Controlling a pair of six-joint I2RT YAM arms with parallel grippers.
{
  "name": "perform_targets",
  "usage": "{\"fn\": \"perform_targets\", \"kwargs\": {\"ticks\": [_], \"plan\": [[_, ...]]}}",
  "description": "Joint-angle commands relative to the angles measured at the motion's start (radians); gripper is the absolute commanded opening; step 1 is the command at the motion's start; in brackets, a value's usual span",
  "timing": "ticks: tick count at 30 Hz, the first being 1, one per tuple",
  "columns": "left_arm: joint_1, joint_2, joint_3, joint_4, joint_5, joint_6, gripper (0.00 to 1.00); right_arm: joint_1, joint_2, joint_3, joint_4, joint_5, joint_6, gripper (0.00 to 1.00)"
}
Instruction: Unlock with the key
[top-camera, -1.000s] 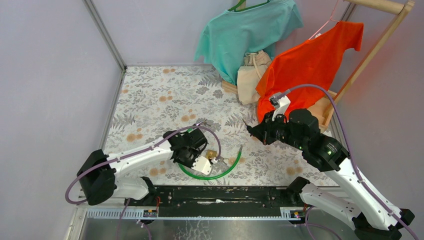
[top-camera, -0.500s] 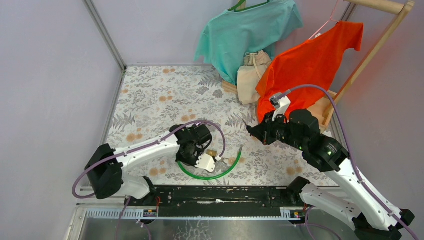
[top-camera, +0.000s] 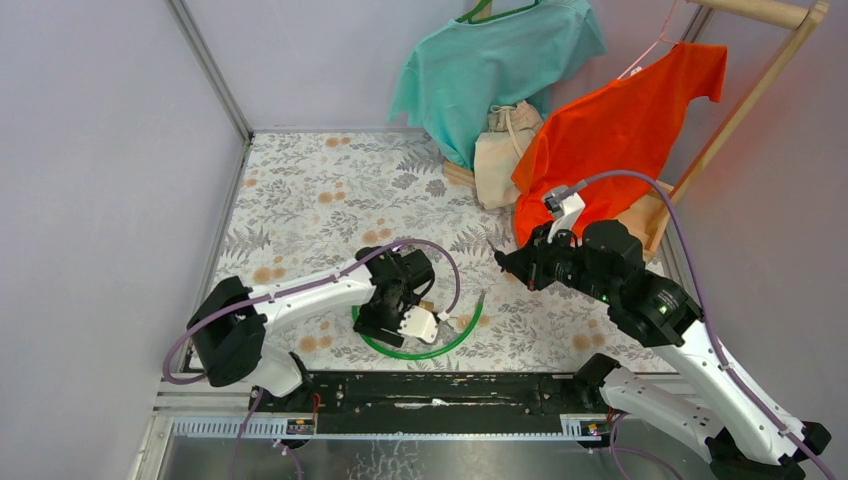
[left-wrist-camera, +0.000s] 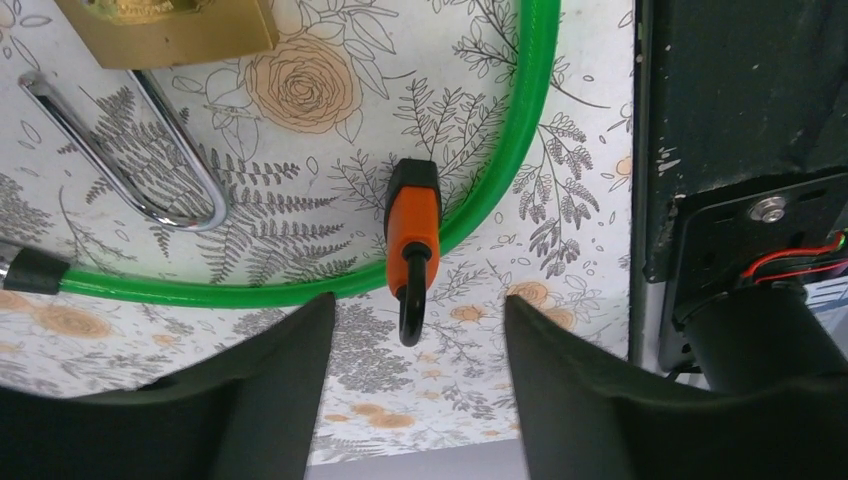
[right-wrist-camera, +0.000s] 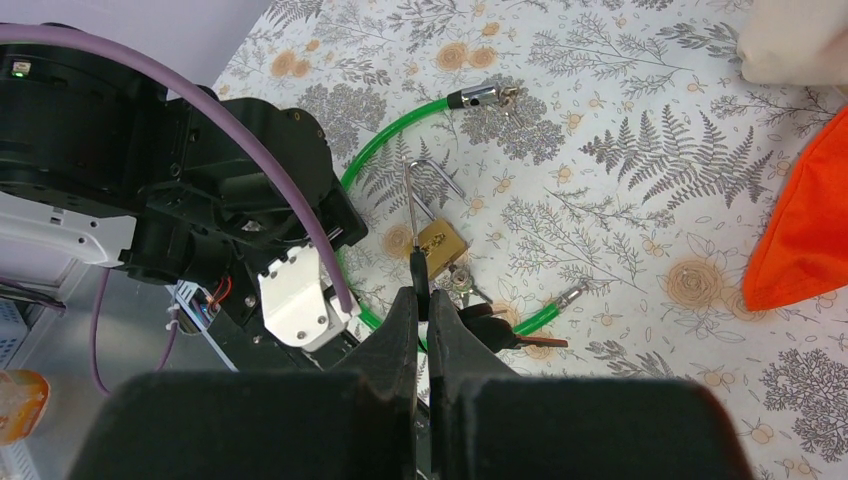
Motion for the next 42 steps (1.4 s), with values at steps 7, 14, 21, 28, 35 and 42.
{"fn": "perform_targets", "kwargs": {"ticks": [7,14,21,28,35,42], "plan": [[-0.094,0.015,-0.039,0.095,-0.075,-0.091,0.72,0.001,-0.012,0.007,0.047,-0.002,0.001,0.00],[-0.126,0.111,-0.064,0.126,-0.176,-0.138,0.63,0.001,-0.027,0.016,0.029,0.018,-0.001,0.00],[-0.128,0.184,-0.071,0.146,-0.252,-0.173,0.53,0.000,-0.027,0.020,0.028,0.016,-0.002,0.00],[-0.129,0.201,-0.106,0.186,-0.297,-0.169,0.39,0.001,-0.030,0.015,0.026,0.018,-0.003,0.00],[-0.128,0.213,-0.107,0.180,-0.321,-0.168,0.18,0.001,-0.027,0.016,0.030,0.015,-0.003,0.00],[-0.128,0.210,-0.088,0.150,-0.312,-0.191,0.01,0.001,-0.017,0.028,0.026,0.015,-0.013,0.00]]}}
